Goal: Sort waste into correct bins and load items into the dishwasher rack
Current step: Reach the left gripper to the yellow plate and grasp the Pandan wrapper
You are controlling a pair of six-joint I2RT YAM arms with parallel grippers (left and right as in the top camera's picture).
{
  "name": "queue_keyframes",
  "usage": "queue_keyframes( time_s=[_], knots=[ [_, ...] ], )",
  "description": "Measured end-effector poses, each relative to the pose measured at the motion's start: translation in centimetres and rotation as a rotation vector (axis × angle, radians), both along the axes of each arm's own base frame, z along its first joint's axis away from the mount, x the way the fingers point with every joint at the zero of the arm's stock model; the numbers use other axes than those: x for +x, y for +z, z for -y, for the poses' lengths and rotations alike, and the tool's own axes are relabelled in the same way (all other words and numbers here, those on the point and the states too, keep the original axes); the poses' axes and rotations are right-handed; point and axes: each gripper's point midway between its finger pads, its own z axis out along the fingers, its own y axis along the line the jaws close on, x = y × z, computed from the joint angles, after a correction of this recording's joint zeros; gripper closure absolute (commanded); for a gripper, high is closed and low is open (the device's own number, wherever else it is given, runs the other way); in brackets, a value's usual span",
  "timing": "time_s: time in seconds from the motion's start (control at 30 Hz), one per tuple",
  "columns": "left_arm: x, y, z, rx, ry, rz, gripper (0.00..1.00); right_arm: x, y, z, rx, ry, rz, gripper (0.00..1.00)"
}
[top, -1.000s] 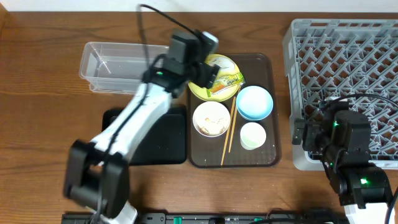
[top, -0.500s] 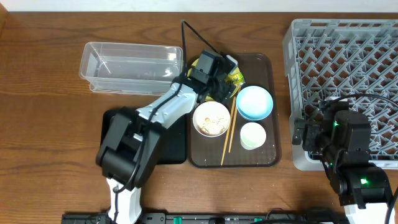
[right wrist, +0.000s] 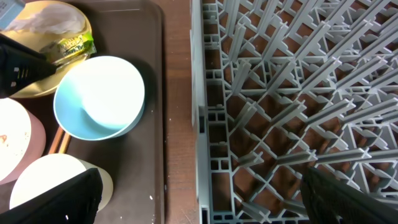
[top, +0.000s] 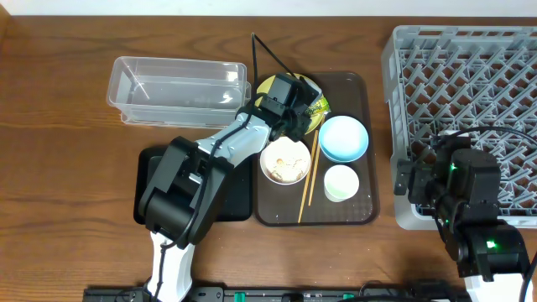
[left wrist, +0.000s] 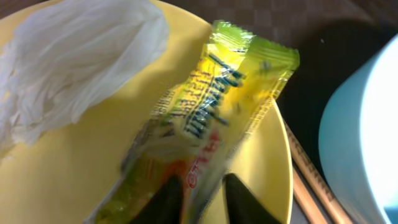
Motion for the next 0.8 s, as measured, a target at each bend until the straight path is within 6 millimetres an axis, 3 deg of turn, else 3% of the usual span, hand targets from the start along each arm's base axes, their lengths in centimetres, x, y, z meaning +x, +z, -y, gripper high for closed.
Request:
queue_keyframes(
  time_s=[0.07, 0.6, 0.67, 0.8],
  knots=[
    [0.0, -0.1, -0.1, 0.003, 0.001, -0.003, 0.94, 0.0, 0.0, 0.0, 0.0, 0.0, 0.0, 0.01],
    [-1.3, -1.0, -0.7, 0.036, -0.002, -0.063, 0.93, 0.0, 0.0, 0.0, 0.0, 0.0, 0.0, 0.01],
    [-1.3, -1.0, -0.7, 0.038, -0.006, -0.061, 0.59, 0.0, 0.0, 0.0, 0.0, 0.0, 0.0, 0.01],
    [-1.4, -1.1, -0.8, 0.038, 0.0, -0.068, 0.59, 0.0, 0.0, 0.0, 0.0, 0.0, 0.0, 0.01]
  ],
)
